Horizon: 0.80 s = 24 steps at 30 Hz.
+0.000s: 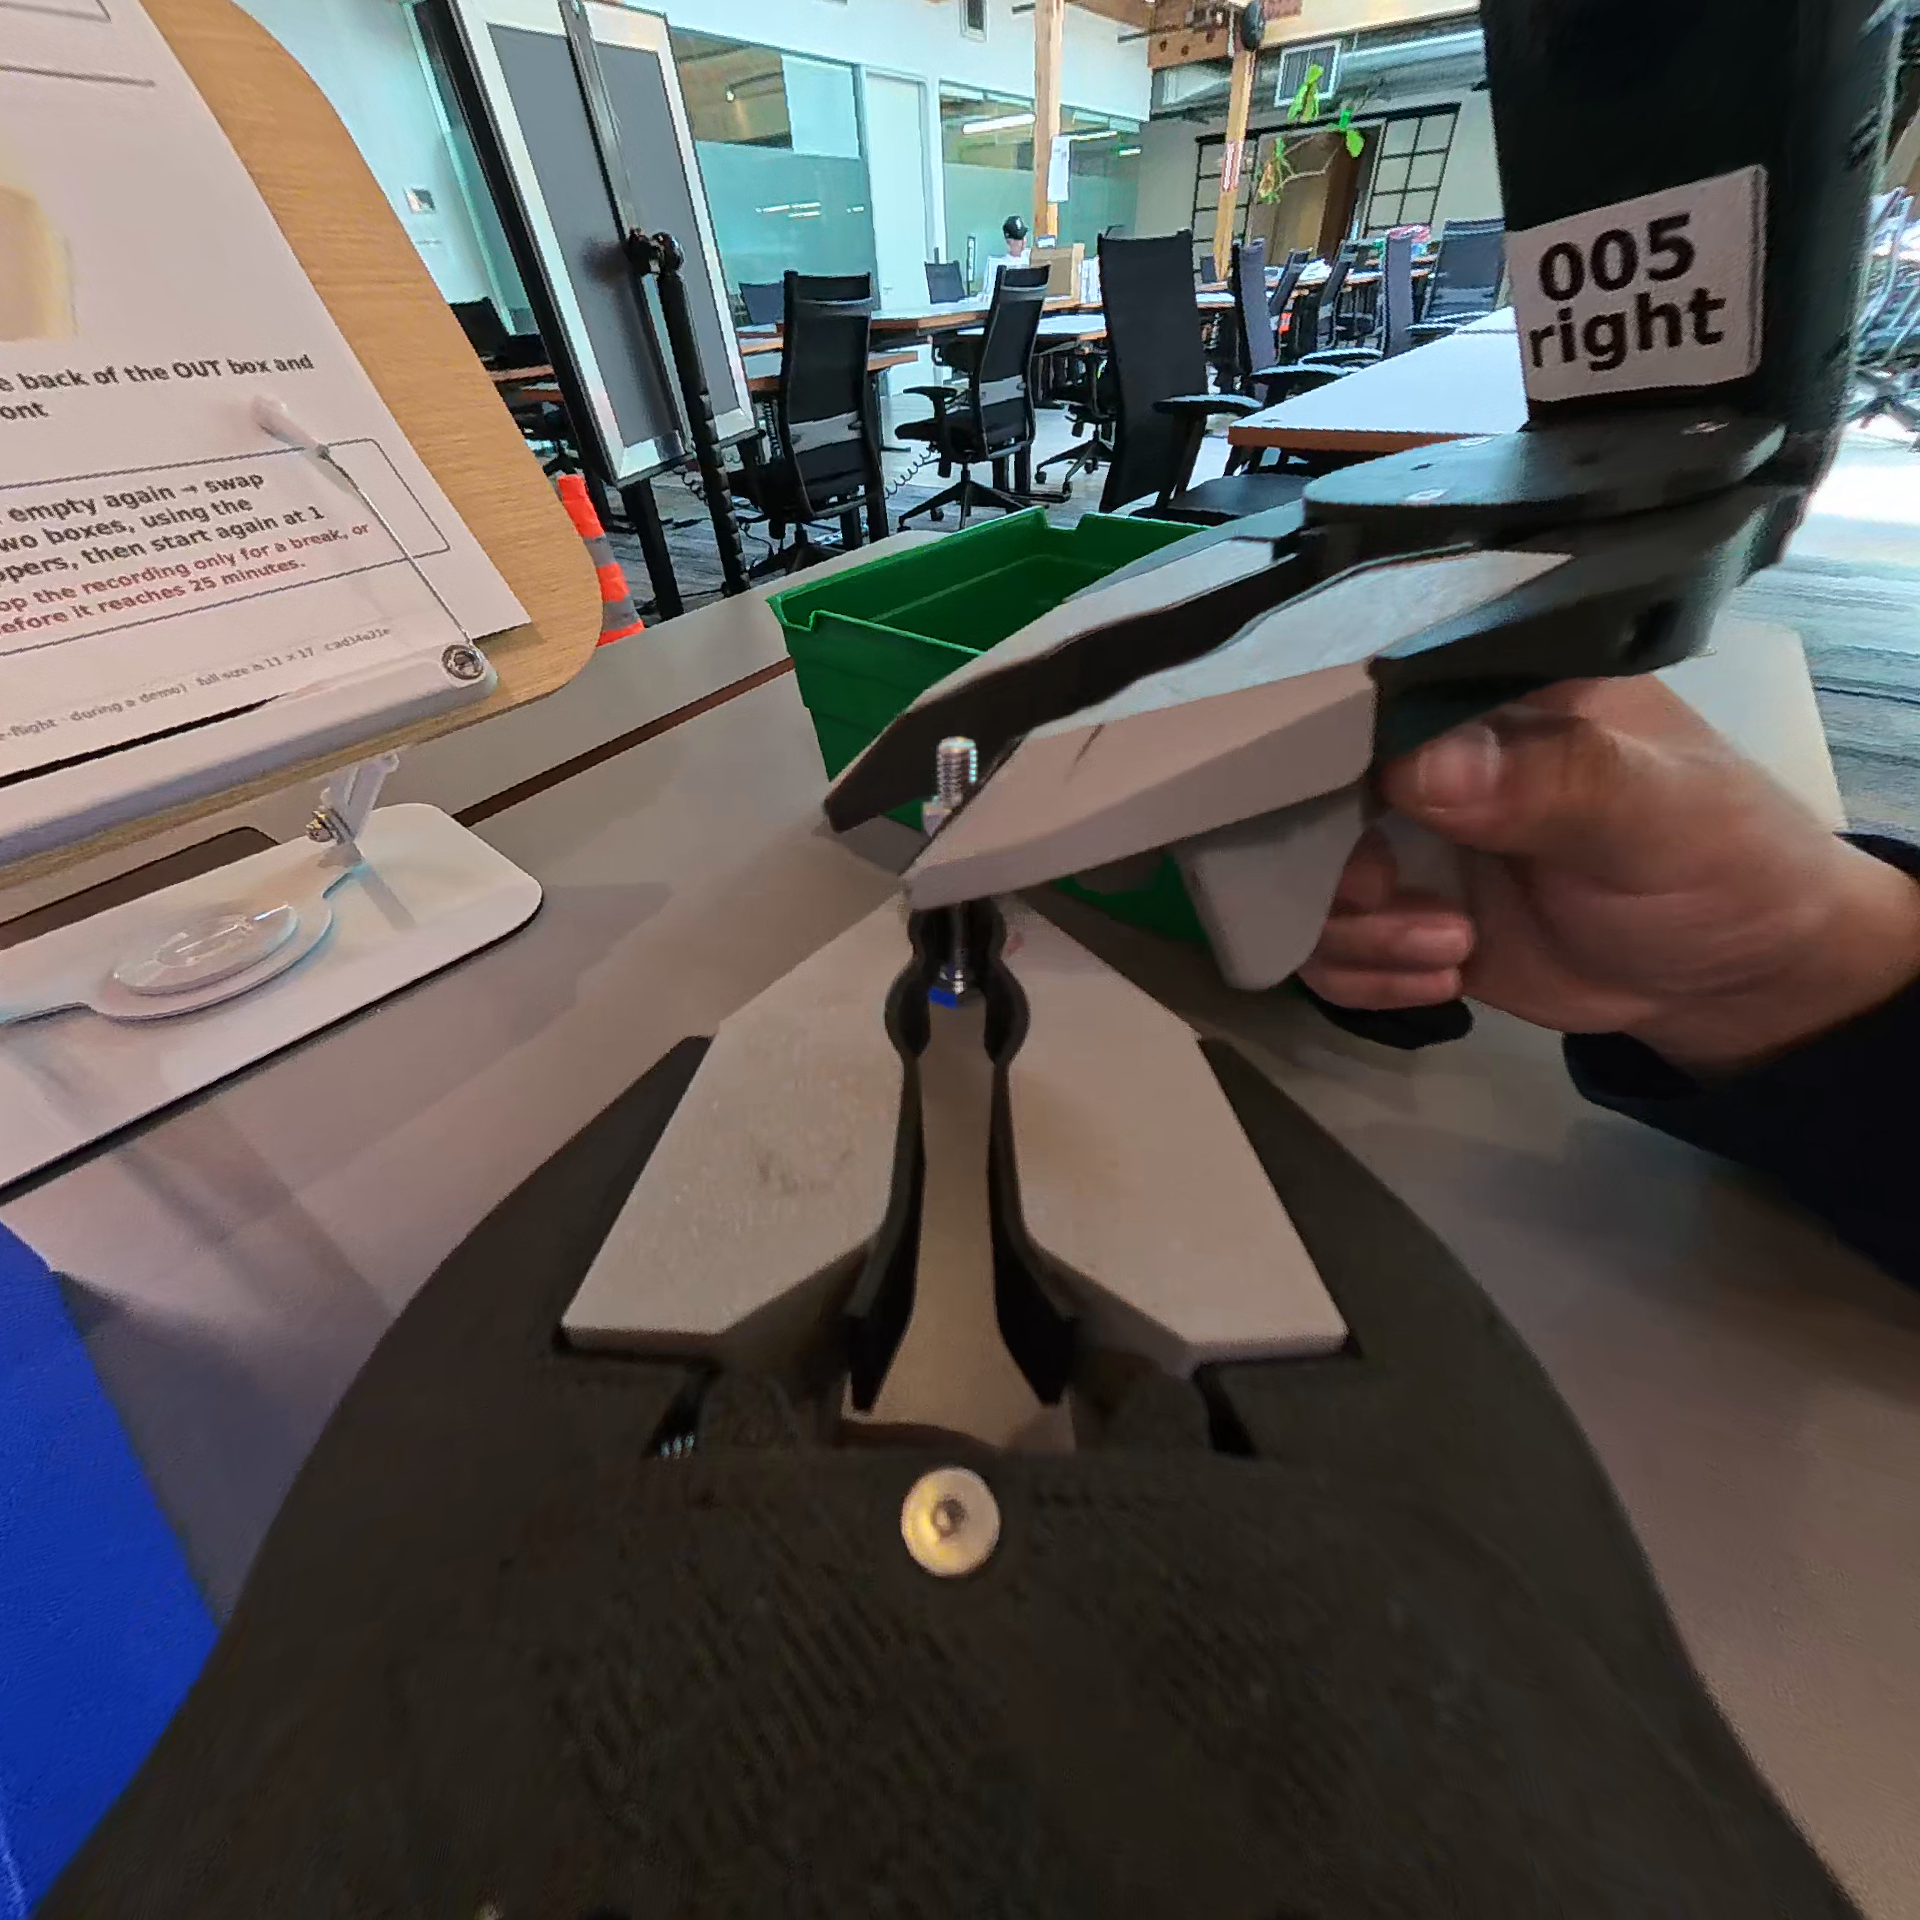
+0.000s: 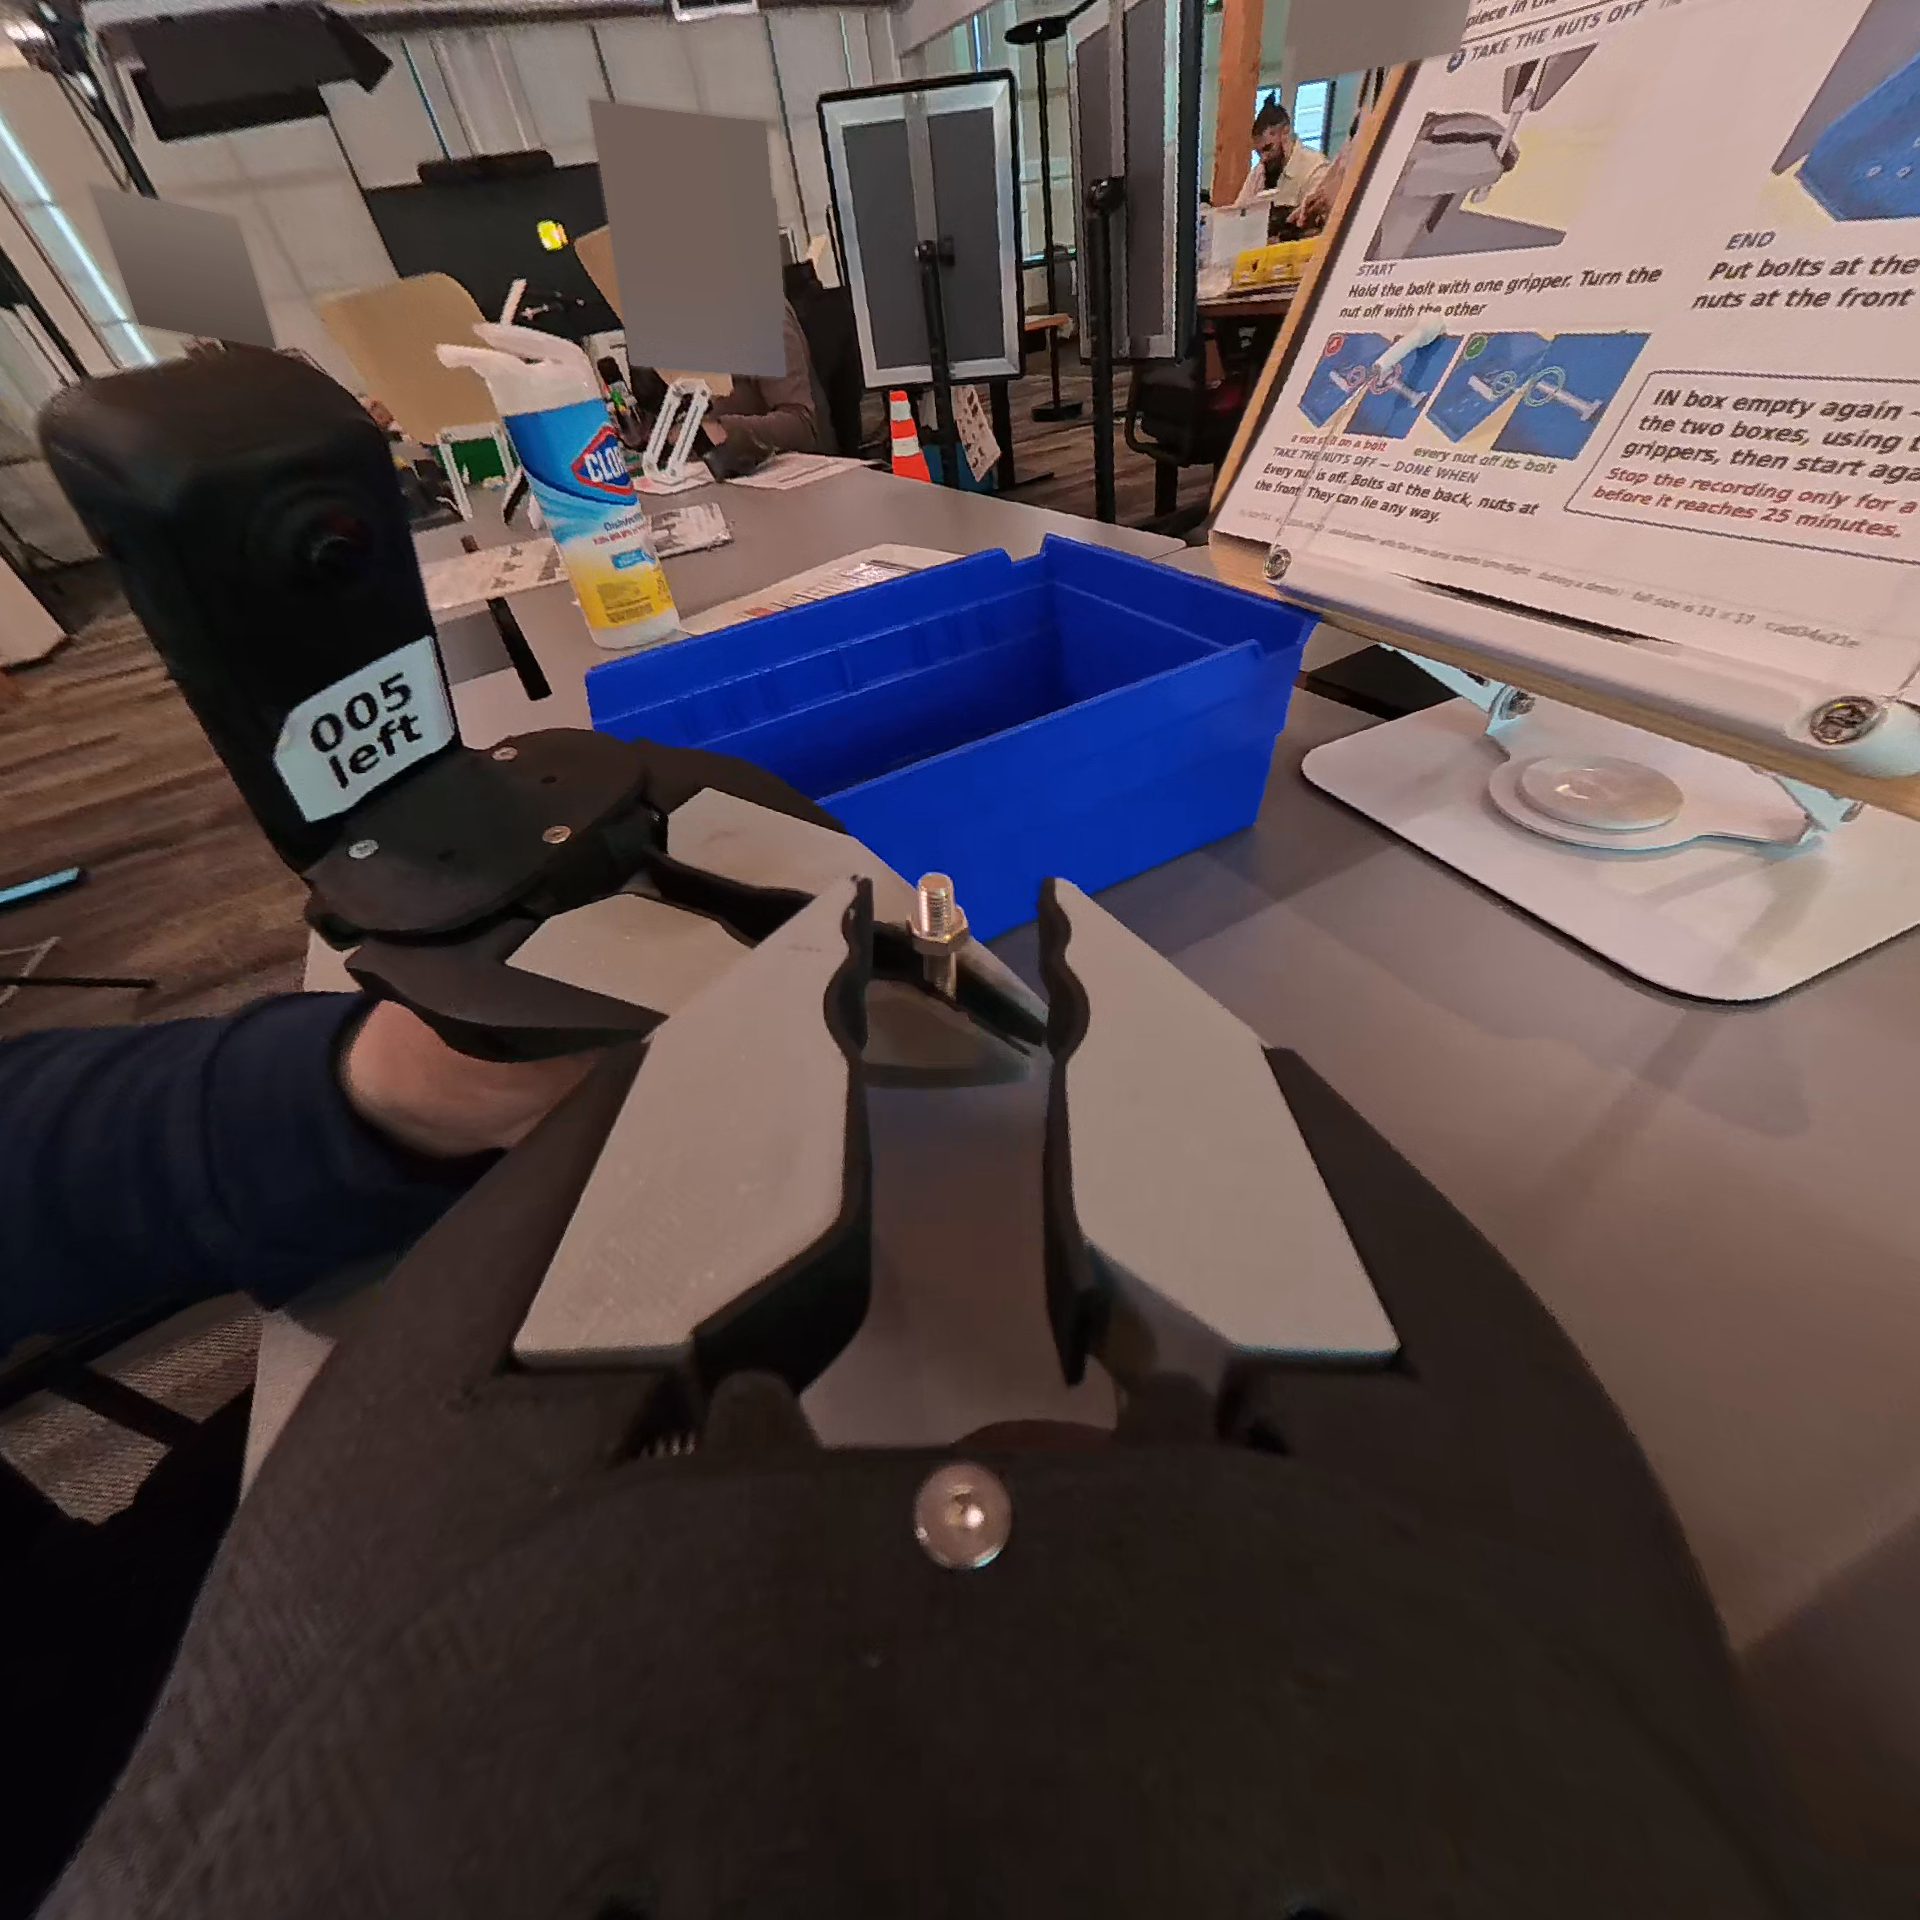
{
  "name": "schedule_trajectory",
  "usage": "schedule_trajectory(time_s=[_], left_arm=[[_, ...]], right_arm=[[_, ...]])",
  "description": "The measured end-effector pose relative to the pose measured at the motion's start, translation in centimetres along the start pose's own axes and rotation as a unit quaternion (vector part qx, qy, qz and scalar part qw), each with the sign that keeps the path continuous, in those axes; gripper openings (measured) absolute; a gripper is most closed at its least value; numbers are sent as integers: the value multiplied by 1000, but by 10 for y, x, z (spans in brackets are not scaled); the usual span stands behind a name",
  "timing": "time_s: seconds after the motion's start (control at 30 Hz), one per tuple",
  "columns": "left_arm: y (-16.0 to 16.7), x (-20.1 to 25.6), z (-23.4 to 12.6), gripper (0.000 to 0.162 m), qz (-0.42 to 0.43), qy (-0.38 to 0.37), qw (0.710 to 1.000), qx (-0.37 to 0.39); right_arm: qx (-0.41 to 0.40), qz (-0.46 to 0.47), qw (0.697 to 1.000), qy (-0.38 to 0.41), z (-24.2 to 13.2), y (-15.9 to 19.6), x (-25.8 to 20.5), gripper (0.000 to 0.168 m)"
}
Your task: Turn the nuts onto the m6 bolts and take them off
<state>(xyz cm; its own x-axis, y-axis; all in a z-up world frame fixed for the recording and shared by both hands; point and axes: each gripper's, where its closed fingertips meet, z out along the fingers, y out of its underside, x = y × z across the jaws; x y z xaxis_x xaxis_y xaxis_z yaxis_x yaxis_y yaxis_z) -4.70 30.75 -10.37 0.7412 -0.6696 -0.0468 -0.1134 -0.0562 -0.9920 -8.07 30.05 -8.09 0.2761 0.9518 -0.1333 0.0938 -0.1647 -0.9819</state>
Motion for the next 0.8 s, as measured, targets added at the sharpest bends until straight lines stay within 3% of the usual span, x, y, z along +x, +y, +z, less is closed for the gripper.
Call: schedule_trajectory(time_s=[0.2, 0.27, 0.47, 0.8], left_arm=[[-11, -10, -8, 1, 0, -24, 999, 26], [-16, -13, -12, 1, -14, -21, 999, 40], [-15, -15, -12, 2, -18, -29, 999, 41], [-16, -12, -12, 2, -2, -34, 999, 42]], right_arm=[[13, -5, 999, 36, -8, -5, 13, 36], [26, 8, 998, 53, -13, -9, 22, 10], [64, 21, 997, -41, -12, -21, -12, 26], [50, 17, 997, -52, -2, -15, -24, 33]])
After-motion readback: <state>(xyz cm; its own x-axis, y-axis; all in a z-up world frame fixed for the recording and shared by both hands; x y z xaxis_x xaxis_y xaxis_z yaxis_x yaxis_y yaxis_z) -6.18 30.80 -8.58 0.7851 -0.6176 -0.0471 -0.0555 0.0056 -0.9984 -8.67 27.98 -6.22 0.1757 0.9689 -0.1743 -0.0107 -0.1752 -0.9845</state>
